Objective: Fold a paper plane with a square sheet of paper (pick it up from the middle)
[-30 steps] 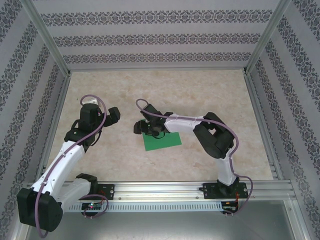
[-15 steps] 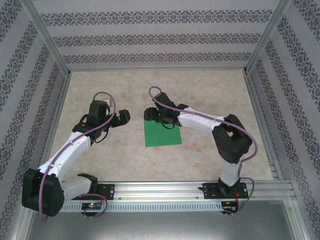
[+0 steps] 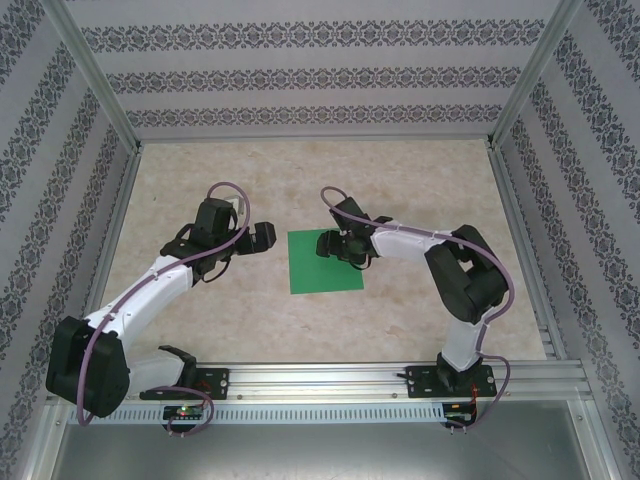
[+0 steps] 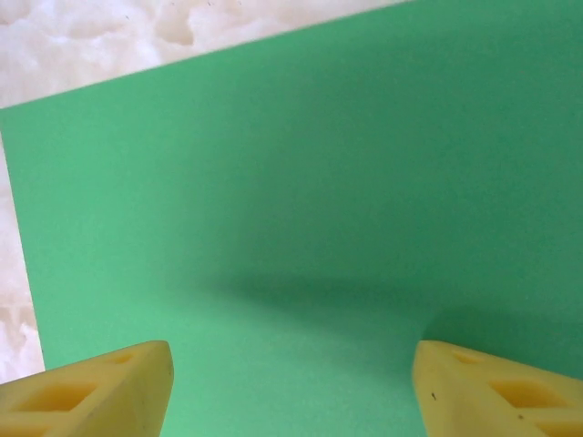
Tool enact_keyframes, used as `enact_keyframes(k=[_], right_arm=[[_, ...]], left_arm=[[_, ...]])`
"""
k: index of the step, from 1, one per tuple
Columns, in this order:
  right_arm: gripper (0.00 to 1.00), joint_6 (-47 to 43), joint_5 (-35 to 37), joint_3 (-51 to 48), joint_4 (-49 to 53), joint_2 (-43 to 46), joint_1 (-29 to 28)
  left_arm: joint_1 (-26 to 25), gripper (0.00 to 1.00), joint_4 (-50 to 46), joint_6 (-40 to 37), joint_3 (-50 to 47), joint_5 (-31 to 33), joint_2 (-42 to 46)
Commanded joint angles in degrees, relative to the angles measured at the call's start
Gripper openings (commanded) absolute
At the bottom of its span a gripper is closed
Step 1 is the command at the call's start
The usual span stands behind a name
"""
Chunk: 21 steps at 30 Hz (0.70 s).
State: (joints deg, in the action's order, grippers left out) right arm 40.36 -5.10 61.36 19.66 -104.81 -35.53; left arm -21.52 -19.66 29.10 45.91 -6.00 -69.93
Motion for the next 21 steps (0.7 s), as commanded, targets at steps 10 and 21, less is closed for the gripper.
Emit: enact_keyframes(k=[10, 21], right_arm=[[0.79, -4.87, 11.40, 10.96, 20.34, 1.83, -4.96], [0.95, -2.74, 14.82, 25.72, 34.71, -7.04, -8.59]], left_arm=[[-0.63, 1.00, 2.03, 0.45, 0.39, 5.30, 3.26], [-0.60, 1.00, 2.09, -0.16, -1.47, 7.54, 4.90]])
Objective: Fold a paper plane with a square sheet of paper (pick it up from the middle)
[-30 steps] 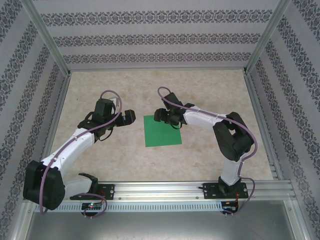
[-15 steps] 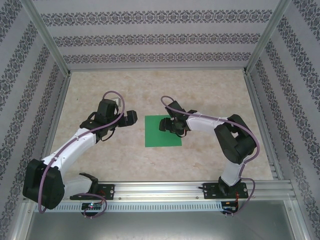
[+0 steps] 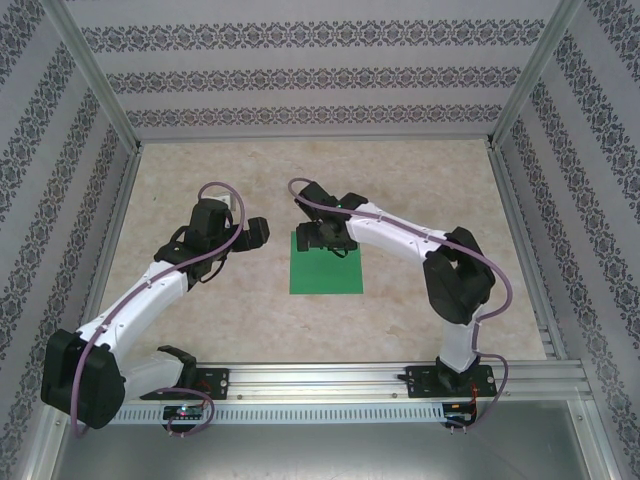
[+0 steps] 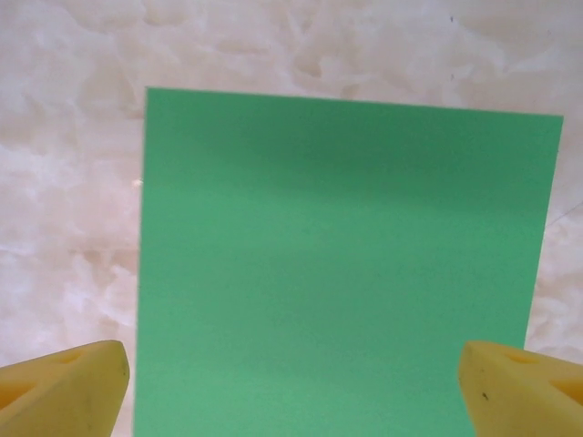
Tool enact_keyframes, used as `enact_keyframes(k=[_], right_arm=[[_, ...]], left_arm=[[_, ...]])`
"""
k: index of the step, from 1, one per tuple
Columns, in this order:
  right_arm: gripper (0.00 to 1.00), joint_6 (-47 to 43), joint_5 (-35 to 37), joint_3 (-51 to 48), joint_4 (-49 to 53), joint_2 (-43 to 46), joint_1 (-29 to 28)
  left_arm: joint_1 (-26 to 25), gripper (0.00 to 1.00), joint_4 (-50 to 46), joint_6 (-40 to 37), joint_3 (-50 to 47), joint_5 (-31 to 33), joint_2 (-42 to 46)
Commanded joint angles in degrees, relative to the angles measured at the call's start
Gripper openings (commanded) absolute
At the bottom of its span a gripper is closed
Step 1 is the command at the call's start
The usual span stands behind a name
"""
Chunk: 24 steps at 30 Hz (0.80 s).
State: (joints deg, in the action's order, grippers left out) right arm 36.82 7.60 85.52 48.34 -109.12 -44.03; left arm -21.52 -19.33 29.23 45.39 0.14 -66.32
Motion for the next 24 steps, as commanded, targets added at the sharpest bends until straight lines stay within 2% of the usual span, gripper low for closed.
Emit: enact_keyframes(k=[1, 12, 24], right_arm=[[0.95, 0.71, 1.49, 2.27, 6.15, -3.42, -0.13], [0.98, 0.89, -1.84, 7.02, 7.29, -10.48, -0.71], [0.98, 3.08, -5.74, 4.19, 2.10, -15.09, -0.21]], left_arm=[[-0.63, 1.00, 1.63, -0.55, -1.00, 1.55, 1.43], [-0.63, 1.00, -0.27, -5.70, 1.04, -3.62, 0.48], [-0.63, 1.00, -0.27, -5.05, 1.39, -5.53, -1.79]])
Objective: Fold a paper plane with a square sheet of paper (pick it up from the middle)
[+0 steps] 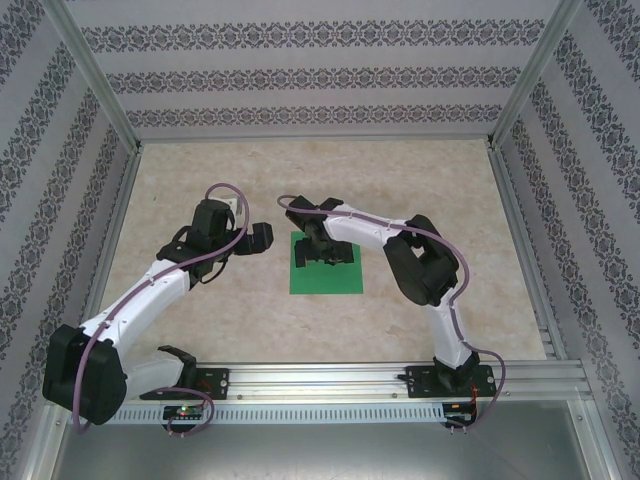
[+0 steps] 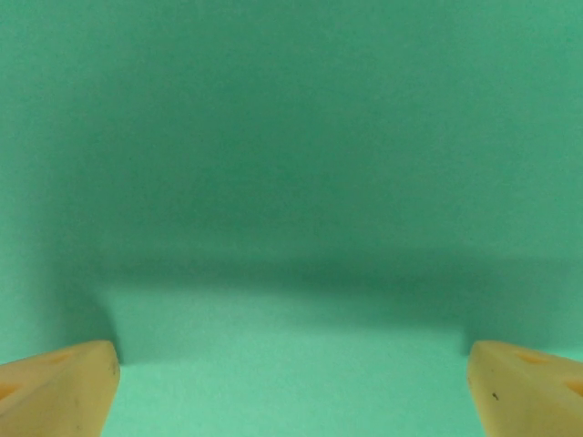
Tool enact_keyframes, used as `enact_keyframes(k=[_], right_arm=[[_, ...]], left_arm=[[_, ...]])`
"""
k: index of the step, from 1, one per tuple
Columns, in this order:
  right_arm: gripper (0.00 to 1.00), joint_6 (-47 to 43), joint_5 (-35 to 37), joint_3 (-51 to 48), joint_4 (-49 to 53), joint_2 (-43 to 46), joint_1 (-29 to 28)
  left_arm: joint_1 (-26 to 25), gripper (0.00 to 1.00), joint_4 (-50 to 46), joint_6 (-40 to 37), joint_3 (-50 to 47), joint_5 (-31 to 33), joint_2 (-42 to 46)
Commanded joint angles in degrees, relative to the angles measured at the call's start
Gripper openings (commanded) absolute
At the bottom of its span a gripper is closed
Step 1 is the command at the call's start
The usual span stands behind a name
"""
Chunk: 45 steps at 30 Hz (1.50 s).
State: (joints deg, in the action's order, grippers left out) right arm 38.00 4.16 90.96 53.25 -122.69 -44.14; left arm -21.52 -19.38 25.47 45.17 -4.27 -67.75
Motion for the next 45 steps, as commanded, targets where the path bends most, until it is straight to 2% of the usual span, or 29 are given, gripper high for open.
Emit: enact_keyframes(k=[1, 14, 20, 25, 28, 40, 45], right_arm=[[0.98, 2.55, -3.15, -2.16, -3.96, -1.81, -0.12], [0.96, 3.75, -4.64, -5.20, -6.95, -1.54, 0.28], [0.98, 2.41, -1.03, -1.56, -3.08, 3.55, 0.18], [0.98, 6.22, 2.59, -0.94, -3.39, 6.50, 0.54], [0.98, 9.14, 3.40, -0.64, -2.38, 4.97, 0.80], [0.98, 9.19, -0.03, -1.29, -3.76, -1.59, -0.42], [0.95, 8.86, -1.82, -2.95, -5.17, -3.14, -0.38]], left_arm=[[-0.59, 1.00, -0.36, -1.37, 1.75, -1.14, -0.51], [-0.61, 1.00, -0.99, -1.04, 2.63, -1.47, -1.44], [-0.63, 1.00, -1.63, -1.47, 3.22, -1.70, -1.51], [-0.57, 1.00, -0.84, -1.06, 2.74, -2.00, -1.78], [-0.56, 1.00, -1.10, -0.89, 3.25, -2.64, -2.33], [-0.62, 1.00, -1.02, -1.30, 3.31, -3.51, -2.74], [-0.56, 1.00, -1.01, -1.24, 3.41, -3.66, -3.00]])
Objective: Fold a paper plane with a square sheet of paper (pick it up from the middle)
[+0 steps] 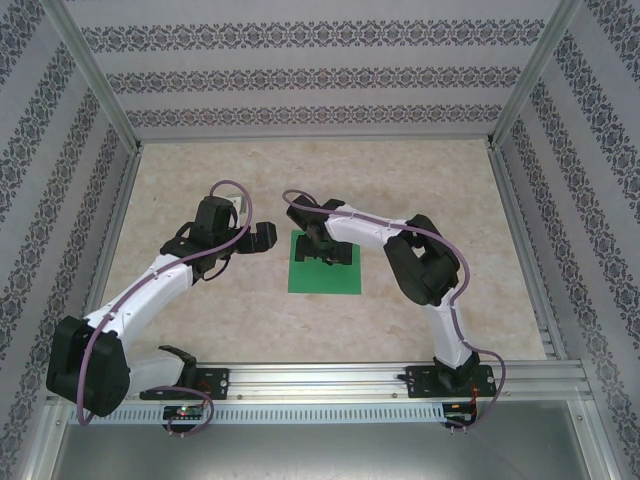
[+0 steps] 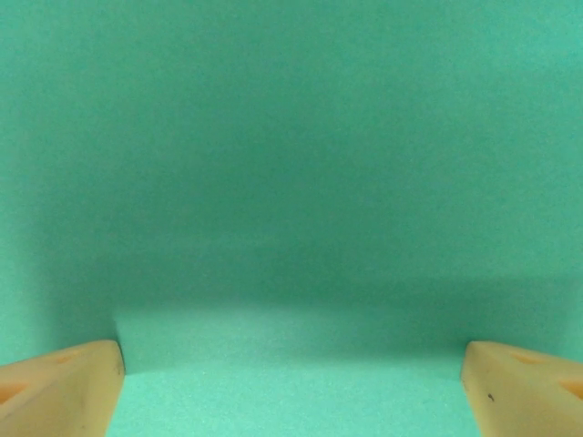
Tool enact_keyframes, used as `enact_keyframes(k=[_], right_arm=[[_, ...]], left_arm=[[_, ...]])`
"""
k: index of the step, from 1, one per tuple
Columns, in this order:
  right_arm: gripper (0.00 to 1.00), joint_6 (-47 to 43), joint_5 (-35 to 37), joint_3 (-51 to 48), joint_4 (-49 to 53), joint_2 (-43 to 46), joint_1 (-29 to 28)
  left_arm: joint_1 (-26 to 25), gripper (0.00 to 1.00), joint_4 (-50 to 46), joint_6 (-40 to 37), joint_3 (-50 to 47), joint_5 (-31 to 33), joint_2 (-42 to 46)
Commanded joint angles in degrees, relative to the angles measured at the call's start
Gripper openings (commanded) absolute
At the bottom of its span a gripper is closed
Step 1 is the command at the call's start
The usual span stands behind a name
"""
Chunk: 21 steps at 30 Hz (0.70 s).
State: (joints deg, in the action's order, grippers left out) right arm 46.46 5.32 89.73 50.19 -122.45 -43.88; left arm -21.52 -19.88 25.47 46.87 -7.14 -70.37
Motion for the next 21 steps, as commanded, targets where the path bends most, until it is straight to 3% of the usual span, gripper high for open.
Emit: enact_keyframes(k=[1, 13, 21], right_arm=[[0.94, 0.39, -3.12, -1.94, -2.29, -3.37, -0.66], [0.83, -1.68, -0.37, -0.03, -0.01, -2.88, -0.34], [0.84, -3.60, 0.95, 2.56, 2.85, -2.46, -0.24]], left_arm=[[-0.56, 1.00, -0.56, -1.21, 1.84, -0.97, -0.44], [-0.58, 1.00, -1.04, -0.95, 2.32, -0.95, -0.50], [-0.67, 1.00, -1.06, -0.95, 2.51, -0.99, -0.47]])
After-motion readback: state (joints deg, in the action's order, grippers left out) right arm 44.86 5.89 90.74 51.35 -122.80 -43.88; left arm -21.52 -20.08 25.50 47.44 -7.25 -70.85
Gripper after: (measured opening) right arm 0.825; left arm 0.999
